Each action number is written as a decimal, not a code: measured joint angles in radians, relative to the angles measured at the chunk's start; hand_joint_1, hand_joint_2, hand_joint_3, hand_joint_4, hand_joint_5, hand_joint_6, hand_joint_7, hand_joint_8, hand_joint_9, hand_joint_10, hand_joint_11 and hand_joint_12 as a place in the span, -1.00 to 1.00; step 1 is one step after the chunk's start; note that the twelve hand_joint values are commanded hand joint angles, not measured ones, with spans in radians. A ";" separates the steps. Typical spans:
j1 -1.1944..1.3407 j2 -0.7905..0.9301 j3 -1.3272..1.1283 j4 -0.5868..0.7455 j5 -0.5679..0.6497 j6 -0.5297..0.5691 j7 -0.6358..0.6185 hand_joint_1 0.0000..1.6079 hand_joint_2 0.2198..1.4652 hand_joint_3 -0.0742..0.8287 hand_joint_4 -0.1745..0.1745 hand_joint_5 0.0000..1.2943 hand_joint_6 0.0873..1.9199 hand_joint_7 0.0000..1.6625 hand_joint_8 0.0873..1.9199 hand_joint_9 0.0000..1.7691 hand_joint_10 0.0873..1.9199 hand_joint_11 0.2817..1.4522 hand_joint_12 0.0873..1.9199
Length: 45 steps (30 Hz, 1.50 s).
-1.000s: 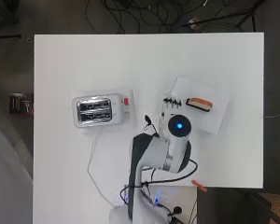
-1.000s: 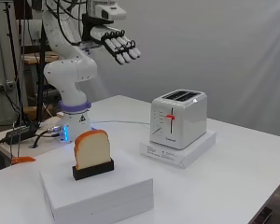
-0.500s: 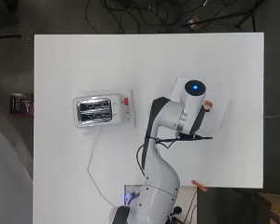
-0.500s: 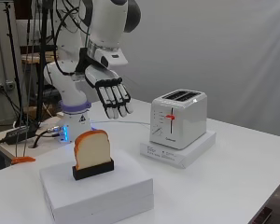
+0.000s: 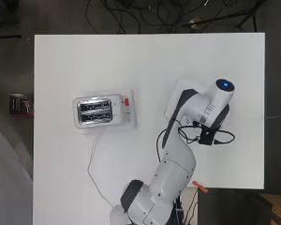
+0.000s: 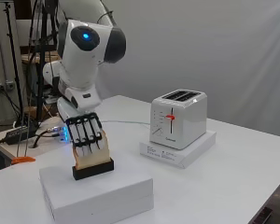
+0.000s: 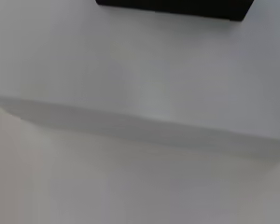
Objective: Teleoperate dual arm-hand system to toast a bread
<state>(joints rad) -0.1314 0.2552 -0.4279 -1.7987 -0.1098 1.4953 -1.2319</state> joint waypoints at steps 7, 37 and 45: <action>-0.001 -0.018 0.034 -0.084 -0.208 0.069 0.070 0.52 0.55 -0.84 -0.98 0.03 0.29 0.25 0.02 0.57 -0.96 -0.09 -0.82; -0.711 -0.133 1.728 -0.029 -0.155 0.067 0.096 0.08 0.67 -0.84 1.00 0.10 0.41 0.61 -1.00 0.63 -1.00 -0.25 -0.64; -1.399 0.241 2.405 -0.106 -0.354 0.104 0.255 0.52 0.50 -0.84 -0.93 0.12 0.28 0.36 -0.21 0.60 -1.00 -0.19 -0.94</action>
<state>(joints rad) -1.5303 0.4961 1.9772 -1.9050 -0.4641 1.5991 -0.9767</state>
